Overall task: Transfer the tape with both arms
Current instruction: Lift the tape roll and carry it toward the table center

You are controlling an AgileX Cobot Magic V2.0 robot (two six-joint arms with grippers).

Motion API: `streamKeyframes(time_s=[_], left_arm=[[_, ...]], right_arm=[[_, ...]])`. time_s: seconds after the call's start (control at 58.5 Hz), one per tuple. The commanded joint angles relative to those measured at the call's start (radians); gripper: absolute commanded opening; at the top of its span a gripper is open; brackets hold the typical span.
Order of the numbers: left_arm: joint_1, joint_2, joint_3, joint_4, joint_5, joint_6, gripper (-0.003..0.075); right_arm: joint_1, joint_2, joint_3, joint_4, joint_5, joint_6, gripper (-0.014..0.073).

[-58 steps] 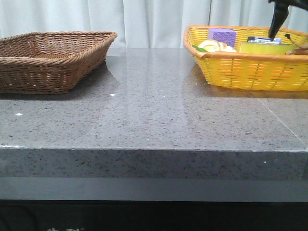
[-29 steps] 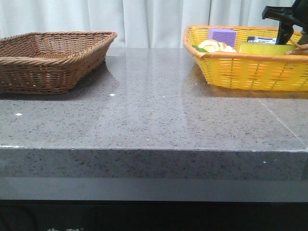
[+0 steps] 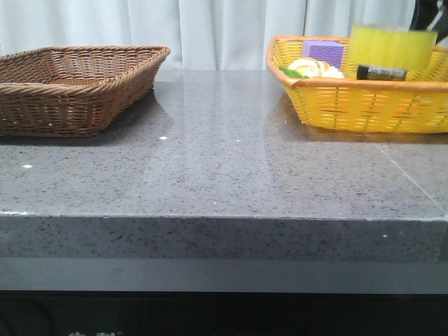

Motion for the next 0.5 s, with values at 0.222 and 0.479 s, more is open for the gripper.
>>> streamKeyframes(time_s=[0.222, 0.479], left_arm=[[-0.003, 0.010, -0.036, -0.001, -0.088, -0.002, 0.0659], [-0.003, 0.010, -0.036, -0.001, -0.088, -0.002, 0.0659]], right_arm=[[0.105, -0.234, -0.039, 0.015, 0.001, -0.117, 0.0055], [0.325, -0.355, 0.130, 0.068, -0.043, -0.175, 0.0055]])
